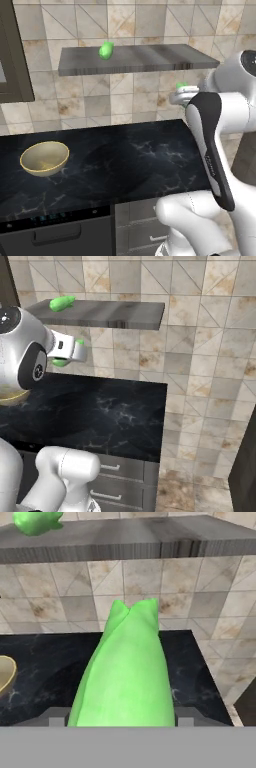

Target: Pick the corns from the cabinet and place them in one bowl. Pick the avocado from the sink and place it in the other bowl.

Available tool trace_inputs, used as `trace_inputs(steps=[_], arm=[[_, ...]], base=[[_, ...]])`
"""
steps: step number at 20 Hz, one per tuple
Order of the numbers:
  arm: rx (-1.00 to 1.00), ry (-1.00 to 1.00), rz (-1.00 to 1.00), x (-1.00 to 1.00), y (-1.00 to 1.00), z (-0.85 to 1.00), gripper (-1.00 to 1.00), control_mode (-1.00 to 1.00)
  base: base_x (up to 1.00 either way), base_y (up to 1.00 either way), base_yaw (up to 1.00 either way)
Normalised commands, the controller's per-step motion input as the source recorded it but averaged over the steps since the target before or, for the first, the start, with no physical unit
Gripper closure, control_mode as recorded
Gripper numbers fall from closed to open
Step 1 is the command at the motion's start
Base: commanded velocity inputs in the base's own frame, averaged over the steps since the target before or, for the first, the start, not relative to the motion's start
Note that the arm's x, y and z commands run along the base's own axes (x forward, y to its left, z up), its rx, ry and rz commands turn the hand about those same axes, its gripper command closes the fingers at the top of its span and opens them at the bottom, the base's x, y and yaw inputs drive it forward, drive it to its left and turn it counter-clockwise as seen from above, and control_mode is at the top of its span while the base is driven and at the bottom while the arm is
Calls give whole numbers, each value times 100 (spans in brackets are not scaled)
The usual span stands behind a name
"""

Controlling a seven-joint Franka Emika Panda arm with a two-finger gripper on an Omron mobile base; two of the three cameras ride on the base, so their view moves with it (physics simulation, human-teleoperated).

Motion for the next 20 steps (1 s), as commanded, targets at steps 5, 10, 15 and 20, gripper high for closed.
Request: trace_inputs(steps=[5, 10, 15, 20], arm=[[0, 8, 0, -28, -8, -33, 100, -100], [0, 0, 0, -1, 0, -8, 100, -100], [0, 0, 0, -1, 5, 0, 100, 100], [0, 0, 0, 0, 0, 0, 100, 100]], base=[[0, 0, 0], [0, 0, 0], [-1, 4, 0], [-3, 50, 0]])
